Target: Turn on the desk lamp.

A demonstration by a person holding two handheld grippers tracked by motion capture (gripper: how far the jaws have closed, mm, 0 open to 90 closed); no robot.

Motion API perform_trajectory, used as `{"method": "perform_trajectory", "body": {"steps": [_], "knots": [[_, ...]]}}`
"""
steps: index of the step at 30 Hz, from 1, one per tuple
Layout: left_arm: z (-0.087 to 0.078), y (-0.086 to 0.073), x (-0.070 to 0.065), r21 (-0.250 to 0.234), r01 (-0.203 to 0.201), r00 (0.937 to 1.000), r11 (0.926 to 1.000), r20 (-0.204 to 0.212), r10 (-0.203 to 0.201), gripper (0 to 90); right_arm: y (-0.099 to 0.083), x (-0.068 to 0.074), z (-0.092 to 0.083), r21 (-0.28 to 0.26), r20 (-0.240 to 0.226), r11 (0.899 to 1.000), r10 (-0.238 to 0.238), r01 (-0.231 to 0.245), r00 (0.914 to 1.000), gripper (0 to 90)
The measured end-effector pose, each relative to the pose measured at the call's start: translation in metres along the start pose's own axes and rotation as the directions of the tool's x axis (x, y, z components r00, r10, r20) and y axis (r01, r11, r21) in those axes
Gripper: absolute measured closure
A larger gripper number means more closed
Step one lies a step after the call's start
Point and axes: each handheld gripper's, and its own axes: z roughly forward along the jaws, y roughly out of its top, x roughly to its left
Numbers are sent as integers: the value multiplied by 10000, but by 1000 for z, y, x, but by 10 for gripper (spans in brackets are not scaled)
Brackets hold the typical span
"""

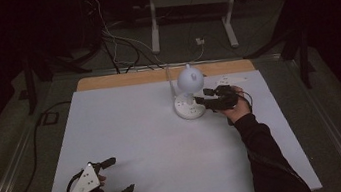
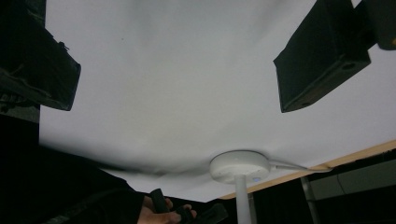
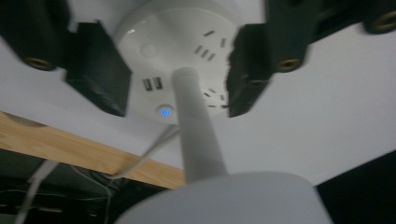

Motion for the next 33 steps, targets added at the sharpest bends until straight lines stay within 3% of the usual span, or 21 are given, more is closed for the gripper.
{"method": "perform_trajectory", "body": {"steps": [4,8,16,22,26,33], "knots": [[0,0,0,16,-8,10000,10000,-1,8,5,-3,-6,3,-35,-75,9997,245,-245,9997,594],[0,0,0,25,3,10000,10000,-1,-3,5,-5,-13,6,-74,-91,9985,549,-549,9985,648],[0,0,0,31,-5,10000,10000,14,5,5,-10,-16,12,62,-3,9994,346,-346,9994,743],[0,0,0,16,-15,10000,10000,-11,15,5,-11,-15,18,270,225,9996,74,-80,9997,888],[0,0,0,37,-46,10000,10000,-10,46,5,-13,-14,20,355,476,9994,43,-60,9989,900],[0,0,0,30,-42,10000,10000,-5,42,5,-16,-15,25,658,515,9978,20,-53,9987,900]]}}
